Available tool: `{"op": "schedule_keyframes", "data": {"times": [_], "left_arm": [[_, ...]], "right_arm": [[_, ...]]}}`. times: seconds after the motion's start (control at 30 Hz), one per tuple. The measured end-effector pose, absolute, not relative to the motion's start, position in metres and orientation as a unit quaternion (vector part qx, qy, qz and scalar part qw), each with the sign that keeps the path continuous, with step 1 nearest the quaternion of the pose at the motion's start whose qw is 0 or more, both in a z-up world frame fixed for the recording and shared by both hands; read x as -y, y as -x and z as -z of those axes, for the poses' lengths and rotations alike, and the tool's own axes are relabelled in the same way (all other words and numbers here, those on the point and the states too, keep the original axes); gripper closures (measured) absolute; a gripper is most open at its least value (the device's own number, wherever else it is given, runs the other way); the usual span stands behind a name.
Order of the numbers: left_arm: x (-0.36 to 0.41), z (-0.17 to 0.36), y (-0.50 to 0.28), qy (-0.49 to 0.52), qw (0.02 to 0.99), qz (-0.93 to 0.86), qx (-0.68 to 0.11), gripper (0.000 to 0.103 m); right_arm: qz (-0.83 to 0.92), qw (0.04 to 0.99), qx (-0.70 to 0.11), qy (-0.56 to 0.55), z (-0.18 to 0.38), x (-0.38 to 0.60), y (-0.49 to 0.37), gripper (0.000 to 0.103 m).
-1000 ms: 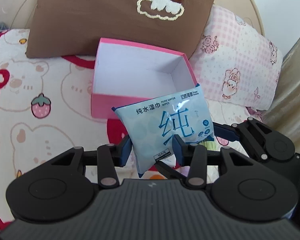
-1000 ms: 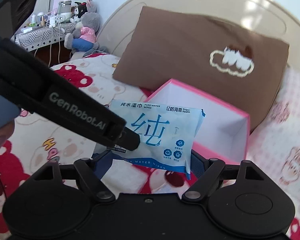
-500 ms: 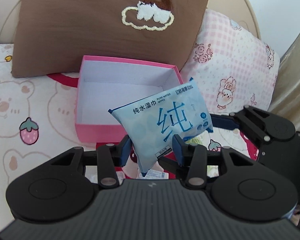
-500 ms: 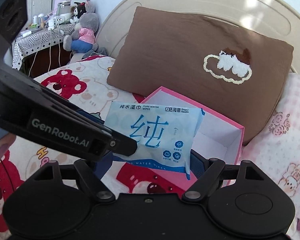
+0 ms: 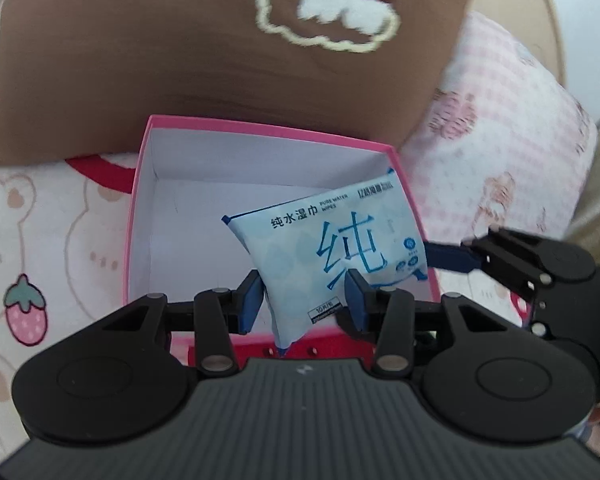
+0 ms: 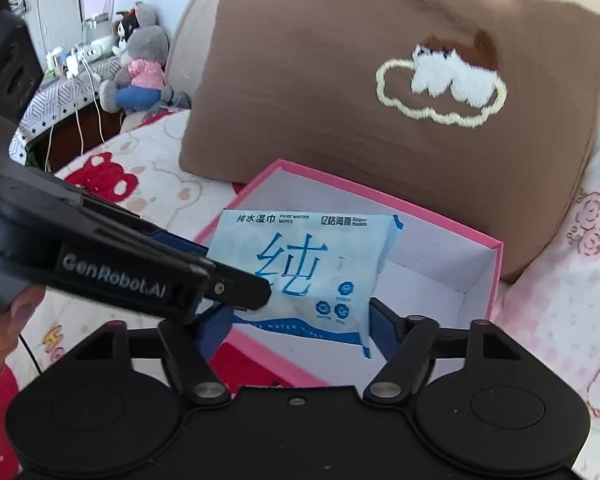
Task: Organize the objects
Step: 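Lift the wet-wipes pack with the left gripper and carry it over the pink box, then lower the wet-wipes pack into the pink box and open the left gripper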
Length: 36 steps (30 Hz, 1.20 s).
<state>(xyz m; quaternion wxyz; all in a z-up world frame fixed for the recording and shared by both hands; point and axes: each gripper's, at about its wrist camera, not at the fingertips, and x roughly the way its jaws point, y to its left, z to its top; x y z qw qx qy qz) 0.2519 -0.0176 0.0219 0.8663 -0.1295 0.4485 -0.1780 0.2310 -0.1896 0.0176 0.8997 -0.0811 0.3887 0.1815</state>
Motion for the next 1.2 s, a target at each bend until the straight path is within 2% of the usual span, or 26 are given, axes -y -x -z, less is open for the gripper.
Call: {"op": "schedule_keyframes", "data": {"times": [0.23,0.53,0.73,0.93,1.2], "left_arm": [[0.029,0.007,-0.293,0.109,0.863,0.168,-0.465,0.061],[0.042,0.049,-0.344,0.102,0.836,0.153,-0.517,0.061],[0.044,0.063,-0.362,0.102,0.832,0.14,-0.528,0.061],[0.04,0.076,-0.374,0.109,0.831,0.126,-0.531,0.061],[0.04,0.094,-0.383,0.103,0.824,0.112,-0.546,0.063]], "right_arm": [[-0.172,0.886,-0.421,0.088,0.007,0.197,-0.273,0.048],[-0.139,0.87,-0.471,0.041,0.048,0.209,-0.318,0.05],[-0.12,0.853,-0.508,0.007,0.066,0.217,-0.343,0.059],[-0.102,0.844,-0.525,-0.036,0.079,0.222,-0.357,0.063],[-0.078,0.833,-0.547,-0.016,0.093,0.208,-0.369,0.065]]}}
